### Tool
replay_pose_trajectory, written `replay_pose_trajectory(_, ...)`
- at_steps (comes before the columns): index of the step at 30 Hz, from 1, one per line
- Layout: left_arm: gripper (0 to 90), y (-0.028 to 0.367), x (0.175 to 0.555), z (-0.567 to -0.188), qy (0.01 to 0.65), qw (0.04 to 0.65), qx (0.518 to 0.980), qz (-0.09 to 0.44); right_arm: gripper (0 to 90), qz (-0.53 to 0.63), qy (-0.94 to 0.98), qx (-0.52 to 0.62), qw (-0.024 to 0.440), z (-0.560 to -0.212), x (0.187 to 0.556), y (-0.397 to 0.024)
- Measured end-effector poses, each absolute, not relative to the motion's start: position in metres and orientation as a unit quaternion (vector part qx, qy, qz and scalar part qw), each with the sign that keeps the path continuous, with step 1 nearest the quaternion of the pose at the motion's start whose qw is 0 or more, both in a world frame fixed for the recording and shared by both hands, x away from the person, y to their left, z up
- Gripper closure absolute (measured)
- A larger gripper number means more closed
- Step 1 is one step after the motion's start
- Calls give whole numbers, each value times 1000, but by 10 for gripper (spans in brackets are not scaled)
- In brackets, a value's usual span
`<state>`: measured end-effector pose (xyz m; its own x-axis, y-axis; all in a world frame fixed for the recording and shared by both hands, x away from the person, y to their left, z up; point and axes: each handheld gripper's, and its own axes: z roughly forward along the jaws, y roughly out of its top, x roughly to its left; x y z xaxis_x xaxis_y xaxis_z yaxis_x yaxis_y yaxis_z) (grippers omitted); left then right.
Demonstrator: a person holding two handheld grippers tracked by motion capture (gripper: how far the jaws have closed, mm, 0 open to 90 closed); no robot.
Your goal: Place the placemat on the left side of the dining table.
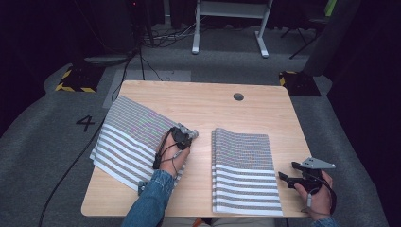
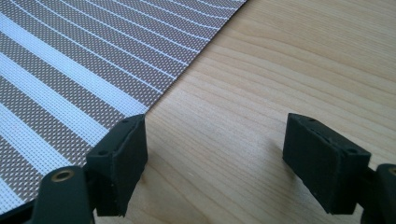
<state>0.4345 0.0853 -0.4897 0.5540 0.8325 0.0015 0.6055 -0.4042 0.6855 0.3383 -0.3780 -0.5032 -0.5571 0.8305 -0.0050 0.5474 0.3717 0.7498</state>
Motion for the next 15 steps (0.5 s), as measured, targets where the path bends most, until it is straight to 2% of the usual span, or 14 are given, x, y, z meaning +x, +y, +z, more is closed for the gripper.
replay_pose_trajectory(8, 873, 99, 425, -478, 404, 368, 818, 176, 224, 362, 805, 428, 196, -503, 338, -378)
replay_pose_trajectory(9, 872, 102, 421, -471, 384, 377, 825, 174, 224, 362, 805, 428, 196, -503, 338, -378)
replay_pose_trajectory(15, 873, 105, 403, -449, 356, 406, 824, 173, 224, 362, 805, 428, 195, -503, 338, -378)
